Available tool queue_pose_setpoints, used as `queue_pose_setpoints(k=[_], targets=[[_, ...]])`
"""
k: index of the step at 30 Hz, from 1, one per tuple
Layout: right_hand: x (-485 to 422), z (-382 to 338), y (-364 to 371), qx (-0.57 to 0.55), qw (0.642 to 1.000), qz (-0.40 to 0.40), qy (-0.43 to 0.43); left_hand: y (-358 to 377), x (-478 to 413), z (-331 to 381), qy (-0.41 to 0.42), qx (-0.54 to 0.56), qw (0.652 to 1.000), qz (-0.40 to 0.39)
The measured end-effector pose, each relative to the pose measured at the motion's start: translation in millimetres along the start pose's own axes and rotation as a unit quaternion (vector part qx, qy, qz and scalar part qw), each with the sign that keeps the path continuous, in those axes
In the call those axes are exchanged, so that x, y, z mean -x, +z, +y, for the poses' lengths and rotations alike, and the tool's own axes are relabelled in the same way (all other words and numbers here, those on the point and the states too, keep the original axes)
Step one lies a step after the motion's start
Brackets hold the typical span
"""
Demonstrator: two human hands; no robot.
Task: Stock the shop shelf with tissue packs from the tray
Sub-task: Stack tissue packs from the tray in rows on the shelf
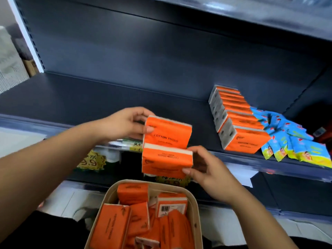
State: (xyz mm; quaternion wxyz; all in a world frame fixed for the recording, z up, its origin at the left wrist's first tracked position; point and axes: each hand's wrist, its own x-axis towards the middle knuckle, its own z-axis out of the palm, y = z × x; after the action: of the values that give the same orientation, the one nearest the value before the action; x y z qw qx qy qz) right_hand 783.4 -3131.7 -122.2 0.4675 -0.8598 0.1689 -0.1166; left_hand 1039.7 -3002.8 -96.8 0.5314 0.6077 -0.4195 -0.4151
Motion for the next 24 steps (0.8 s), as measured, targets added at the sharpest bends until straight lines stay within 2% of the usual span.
queue_pose_setpoints(k=[3, 10, 17, 21, 24], targets=[[-18, -5, -29, 0.046, 0.999, 0.017, -0.002, -9, -30, 19, 0.0, 0.042, 0.999, 0.03], [-53, -1, -77, 0.124, 0.992, 0.013, -0.012, -31, -105, 31, -0.025, -0.014, 0.991, 0.131], [-90, 5, -120, 0.271, 0.962, 0.025, -0.029, -14, -191, 26, -0.005, -0.11, 0.98, 0.164], [-100, 19, -133, 0.275, 0.961, 0.034, -0.003, -1, -239, 22, 0.019, -0.151, 0.966, 0.21], [-99, 25, -135, 0.261, 0.965, 0.035, -0.007, 12, -269, 19, 0.0, -0.187, 0.95, 0.25]])
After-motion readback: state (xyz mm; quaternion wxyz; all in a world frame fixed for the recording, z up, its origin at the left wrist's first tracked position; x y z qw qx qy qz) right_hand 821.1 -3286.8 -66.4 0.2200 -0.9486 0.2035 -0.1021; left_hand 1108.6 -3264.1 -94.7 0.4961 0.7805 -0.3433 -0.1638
